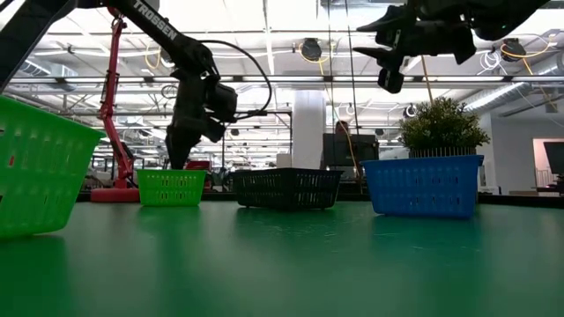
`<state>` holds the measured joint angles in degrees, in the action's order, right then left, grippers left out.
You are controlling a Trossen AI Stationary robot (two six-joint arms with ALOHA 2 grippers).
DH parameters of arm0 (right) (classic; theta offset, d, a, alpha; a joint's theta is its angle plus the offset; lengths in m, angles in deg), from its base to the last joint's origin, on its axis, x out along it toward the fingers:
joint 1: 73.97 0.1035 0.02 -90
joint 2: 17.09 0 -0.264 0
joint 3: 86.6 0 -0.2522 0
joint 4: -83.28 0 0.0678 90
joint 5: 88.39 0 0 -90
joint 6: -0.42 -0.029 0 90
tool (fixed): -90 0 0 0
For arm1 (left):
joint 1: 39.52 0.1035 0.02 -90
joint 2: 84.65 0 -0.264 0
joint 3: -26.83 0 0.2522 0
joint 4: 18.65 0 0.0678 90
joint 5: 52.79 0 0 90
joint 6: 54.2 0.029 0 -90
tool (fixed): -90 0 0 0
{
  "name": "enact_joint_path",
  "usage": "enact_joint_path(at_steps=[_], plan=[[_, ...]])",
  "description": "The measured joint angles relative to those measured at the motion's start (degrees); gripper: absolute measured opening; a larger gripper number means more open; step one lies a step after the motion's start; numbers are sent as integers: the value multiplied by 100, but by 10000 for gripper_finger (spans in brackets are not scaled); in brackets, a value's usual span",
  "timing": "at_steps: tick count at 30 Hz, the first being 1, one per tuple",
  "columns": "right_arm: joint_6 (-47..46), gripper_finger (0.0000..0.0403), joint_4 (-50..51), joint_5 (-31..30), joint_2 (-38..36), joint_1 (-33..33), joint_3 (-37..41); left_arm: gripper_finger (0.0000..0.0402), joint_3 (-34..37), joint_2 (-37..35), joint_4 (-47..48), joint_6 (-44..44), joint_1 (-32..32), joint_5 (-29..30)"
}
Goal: Stack baskets by color
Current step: Stack the top left green bin on top of the bottom green bin
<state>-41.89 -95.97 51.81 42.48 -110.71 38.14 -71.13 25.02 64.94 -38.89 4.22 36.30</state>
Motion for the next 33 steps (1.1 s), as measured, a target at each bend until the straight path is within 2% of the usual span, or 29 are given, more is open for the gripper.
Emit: enact_joint_path(at_steps=[7,15,20,27,33], plan=[[169,131,-1,270,0,-140,0,100,83,0,-99,383,4,5],[156,131,-1,408,0,-183,0,78,427,0,-118,414,9,5],[147,131,1,406,0,-183,0,14,433,-35,14,411,11,-8],[-46,131,1,146,0,-181,0,8,422,-804,114,596,-86,-11],[-220,131,-2,-304,0,-94,0,8,422,-1665,741,732,-88,-223]])
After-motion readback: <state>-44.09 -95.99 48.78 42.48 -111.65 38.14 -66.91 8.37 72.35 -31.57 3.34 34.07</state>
